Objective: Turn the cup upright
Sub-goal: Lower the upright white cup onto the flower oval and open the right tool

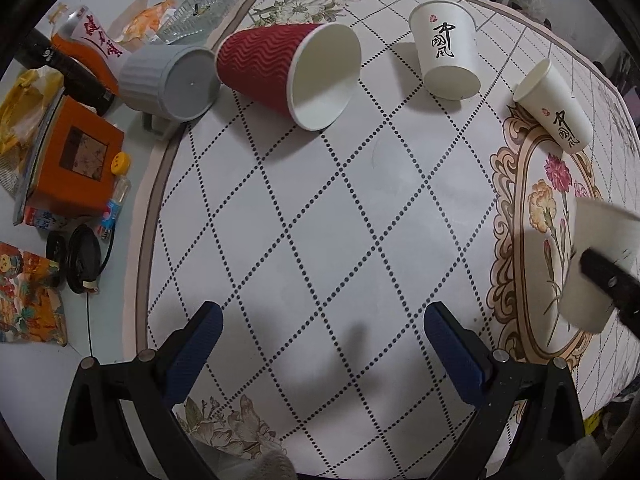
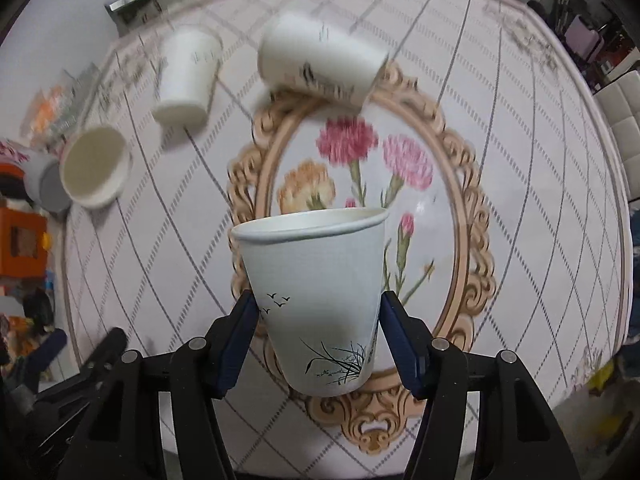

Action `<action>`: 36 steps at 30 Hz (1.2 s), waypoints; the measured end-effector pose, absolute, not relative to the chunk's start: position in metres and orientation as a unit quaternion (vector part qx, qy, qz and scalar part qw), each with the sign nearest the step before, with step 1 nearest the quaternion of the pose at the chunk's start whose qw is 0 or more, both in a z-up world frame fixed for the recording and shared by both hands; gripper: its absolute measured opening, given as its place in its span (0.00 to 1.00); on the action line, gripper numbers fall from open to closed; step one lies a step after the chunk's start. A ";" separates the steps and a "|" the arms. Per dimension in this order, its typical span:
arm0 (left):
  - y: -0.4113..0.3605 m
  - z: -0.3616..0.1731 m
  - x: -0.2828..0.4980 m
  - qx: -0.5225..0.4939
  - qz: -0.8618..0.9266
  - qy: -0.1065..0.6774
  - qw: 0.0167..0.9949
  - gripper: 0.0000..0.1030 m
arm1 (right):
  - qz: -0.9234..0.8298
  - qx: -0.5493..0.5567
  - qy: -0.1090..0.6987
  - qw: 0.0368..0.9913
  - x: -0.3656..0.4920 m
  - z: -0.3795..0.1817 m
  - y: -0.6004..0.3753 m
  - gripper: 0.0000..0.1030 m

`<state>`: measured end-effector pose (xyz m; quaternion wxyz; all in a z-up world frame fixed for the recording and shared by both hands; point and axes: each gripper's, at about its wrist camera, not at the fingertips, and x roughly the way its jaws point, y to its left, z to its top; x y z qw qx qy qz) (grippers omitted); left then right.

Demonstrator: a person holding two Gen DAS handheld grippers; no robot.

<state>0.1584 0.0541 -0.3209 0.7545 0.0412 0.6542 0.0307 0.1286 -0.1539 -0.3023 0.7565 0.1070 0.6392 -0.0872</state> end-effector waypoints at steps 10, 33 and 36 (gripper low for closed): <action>0.050 -0.335 0.177 0.050 0.022 0.645 0.763 1.00 | -0.126 0.101 0.500 0.851 0.150 -0.297 -0.154 0.62; 0.039 -0.324 0.131 0.090 0.006 0.620 0.779 1.00 | -0.134 0.050 0.497 0.856 0.082 -0.334 -0.139 0.71; 0.036 -0.313 0.122 0.091 0.004 0.613 0.785 1.00 | -0.136 0.046 0.502 0.853 0.068 -0.324 -0.140 0.76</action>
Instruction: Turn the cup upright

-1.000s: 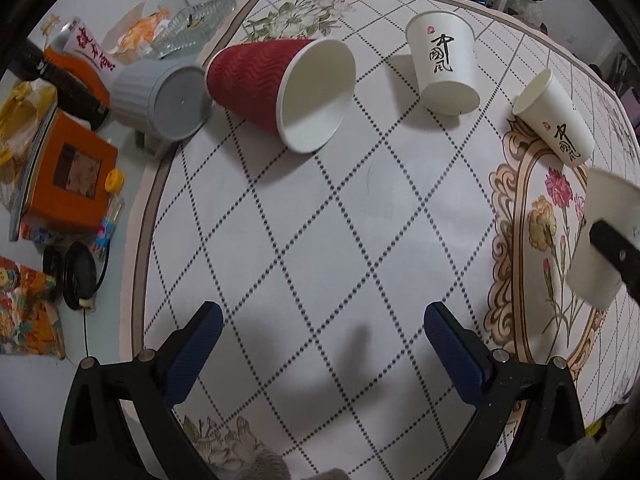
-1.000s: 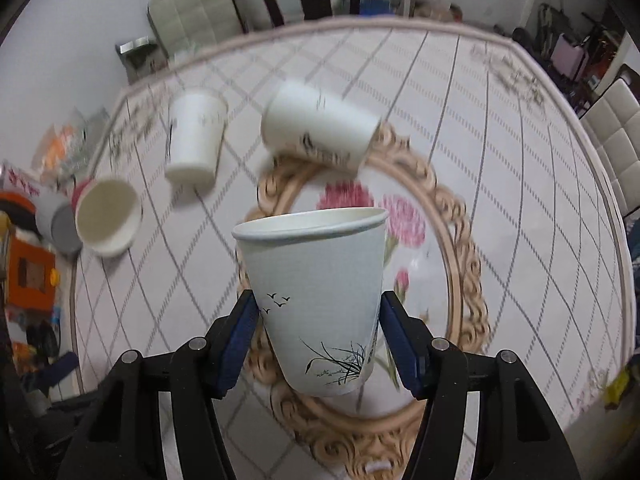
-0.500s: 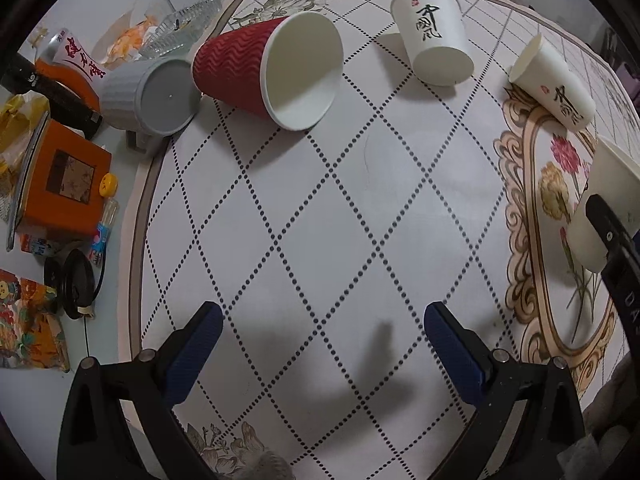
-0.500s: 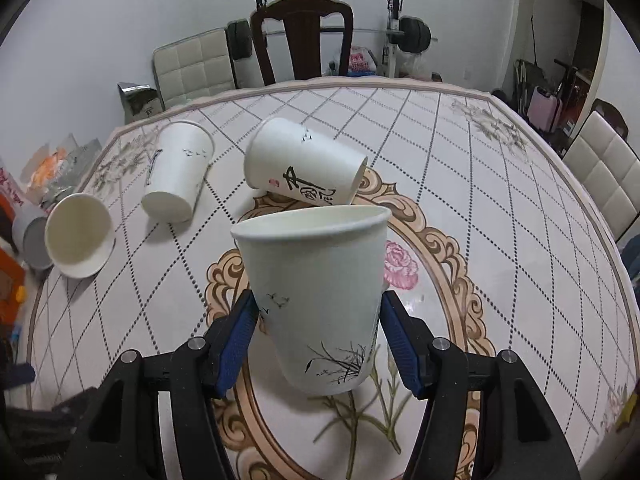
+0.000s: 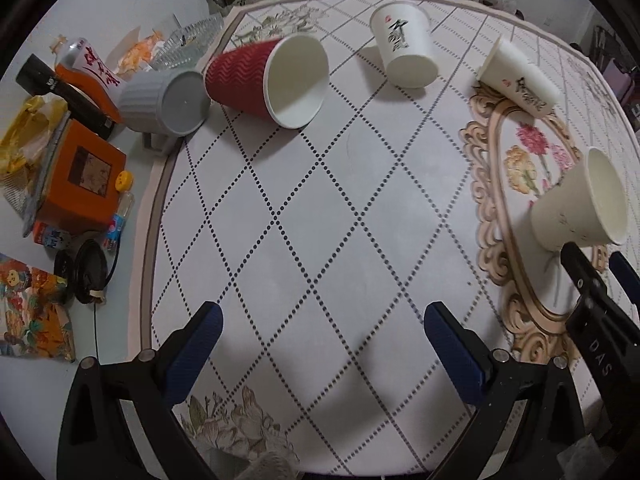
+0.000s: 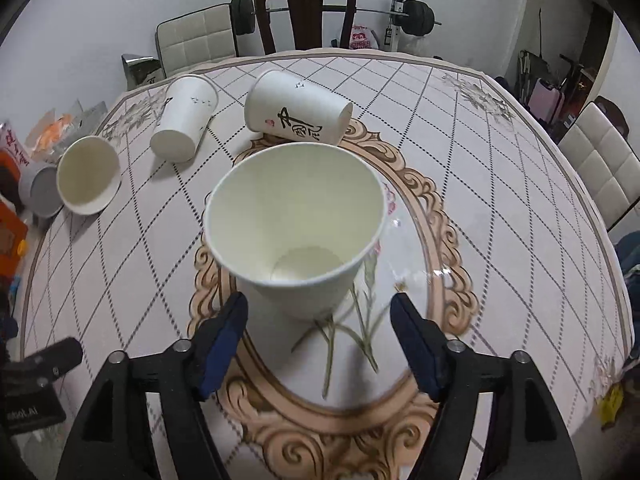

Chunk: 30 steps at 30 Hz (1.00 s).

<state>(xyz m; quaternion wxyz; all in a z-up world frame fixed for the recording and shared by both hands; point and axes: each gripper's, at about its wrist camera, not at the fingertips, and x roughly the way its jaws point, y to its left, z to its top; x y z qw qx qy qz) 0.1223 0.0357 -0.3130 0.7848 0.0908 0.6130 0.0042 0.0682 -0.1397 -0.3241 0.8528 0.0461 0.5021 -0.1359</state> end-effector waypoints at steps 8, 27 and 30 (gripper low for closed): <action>0.023 -0.254 0.081 0.084 0.001 0.571 0.817 1.00 | -0.163 0.036 0.500 0.850 0.024 -0.267 -0.148 0.96; 0.016 -0.055 -0.068 0.039 -0.002 0.459 0.888 1.00 | -0.156 0.011 0.451 0.878 -0.132 -0.037 -0.157 0.98; 0.019 -0.040 -0.080 0.038 -0.002 0.457 0.889 1.00 | -0.154 0.009 0.445 0.882 -0.151 -0.010 -0.154 0.98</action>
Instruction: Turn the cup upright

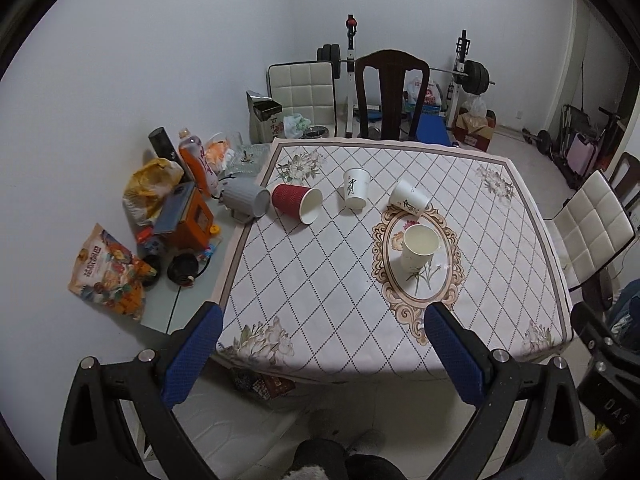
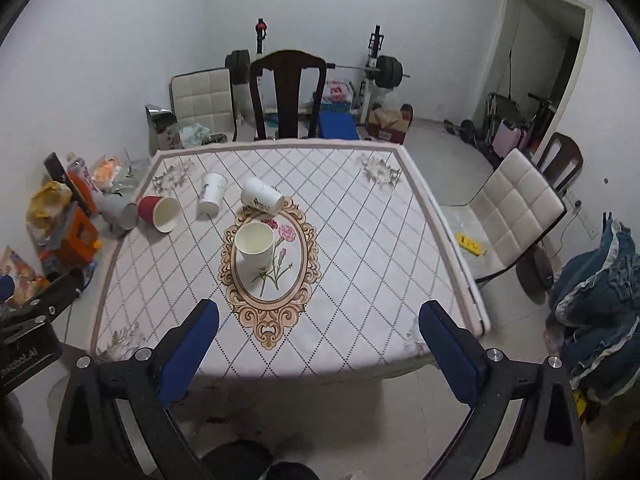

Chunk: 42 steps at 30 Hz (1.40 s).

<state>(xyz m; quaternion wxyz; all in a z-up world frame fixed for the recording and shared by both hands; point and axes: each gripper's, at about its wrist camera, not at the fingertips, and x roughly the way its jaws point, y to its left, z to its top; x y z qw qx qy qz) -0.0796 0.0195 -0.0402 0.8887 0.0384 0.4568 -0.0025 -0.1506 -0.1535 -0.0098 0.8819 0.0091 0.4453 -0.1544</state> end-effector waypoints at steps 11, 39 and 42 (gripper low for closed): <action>0.026 -0.019 -0.088 0.045 -0.015 0.452 0.891 1.00 | -0.157 0.018 0.426 0.891 -0.163 0.038 -0.139 0.98; 0.027 -0.020 -0.070 0.047 -0.015 0.461 0.886 1.00 | -0.139 0.016 0.454 0.880 -0.123 0.025 -0.134 0.99; 0.028 -0.020 -0.070 0.047 -0.014 0.462 0.886 1.00 | -0.140 0.019 0.458 0.878 -0.123 0.023 -0.136 0.99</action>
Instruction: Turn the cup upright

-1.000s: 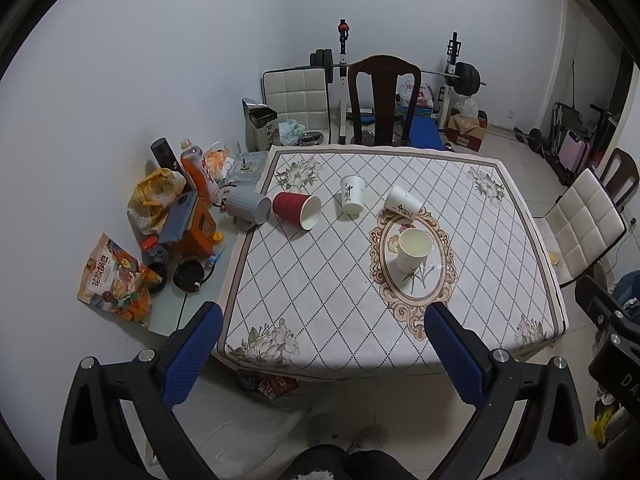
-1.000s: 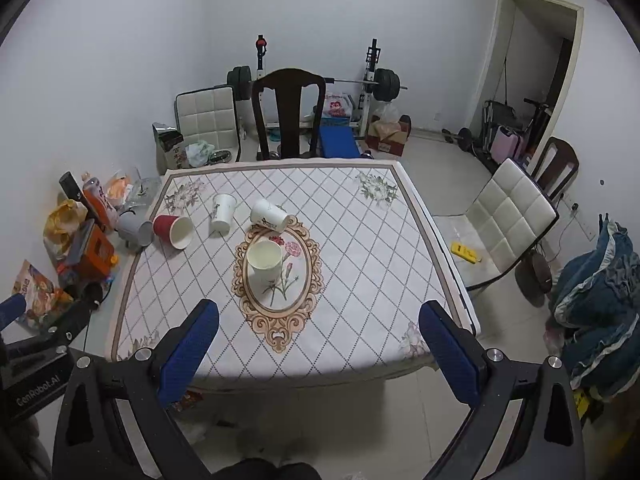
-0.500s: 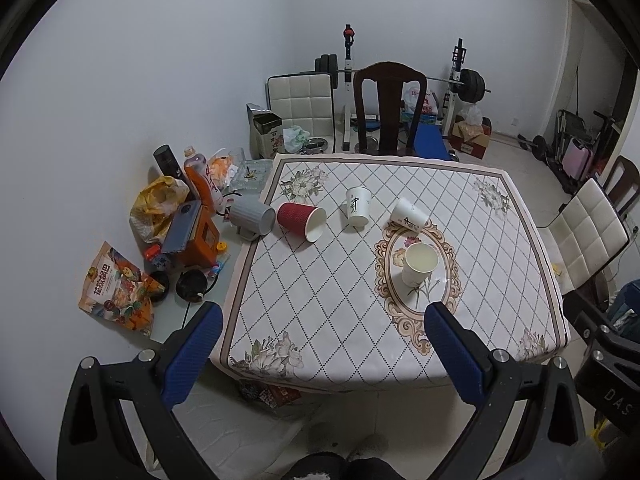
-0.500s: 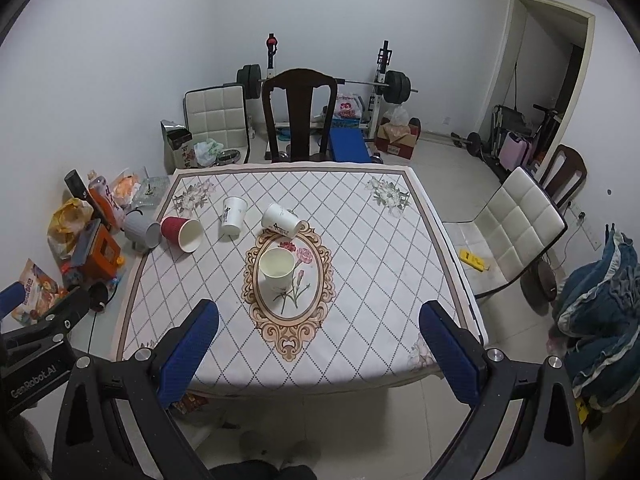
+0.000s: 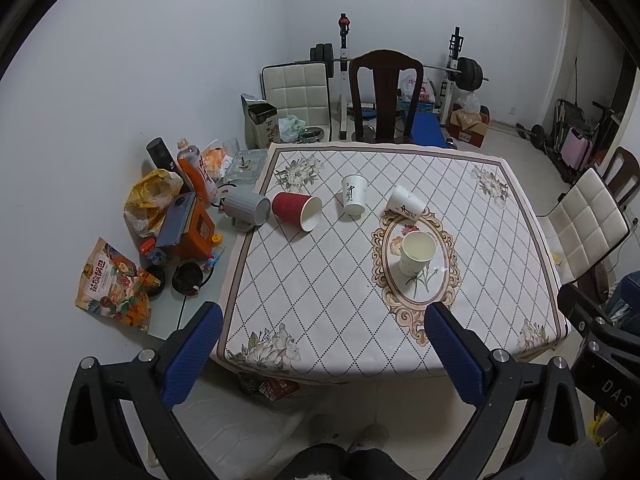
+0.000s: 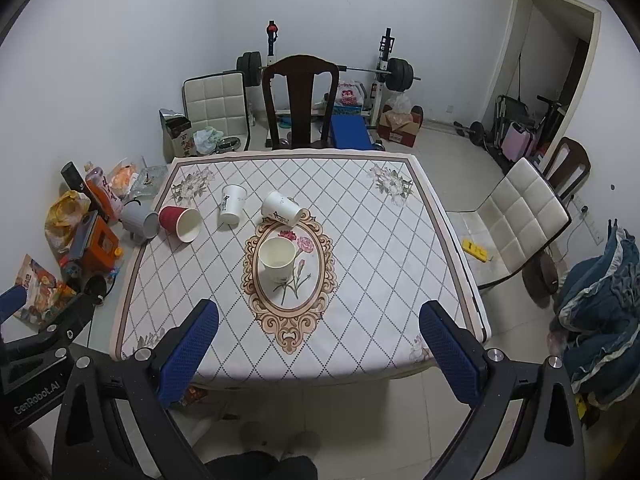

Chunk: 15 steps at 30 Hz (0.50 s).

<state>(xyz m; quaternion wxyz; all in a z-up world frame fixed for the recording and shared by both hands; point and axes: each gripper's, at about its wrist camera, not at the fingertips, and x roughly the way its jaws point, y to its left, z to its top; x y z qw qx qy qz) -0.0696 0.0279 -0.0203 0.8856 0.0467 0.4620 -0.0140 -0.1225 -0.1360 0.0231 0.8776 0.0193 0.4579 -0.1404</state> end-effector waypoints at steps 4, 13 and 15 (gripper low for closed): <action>0.028 -0.021 -0.070 0.048 -0.013 0.463 0.885 1.00 | -0.142 0.023 0.461 0.876 -0.122 0.020 -0.138 0.99; 0.028 -0.023 -0.071 0.049 -0.012 0.461 0.886 1.00 | -0.142 0.025 0.462 0.875 -0.123 0.019 -0.141 0.99; 0.029 -0.024 -0.072 0.049 -0.012 0.462 0.886 1.00 | -0.142 0.027 0.465 0.874 -0.123 0.017 -0.143 0.99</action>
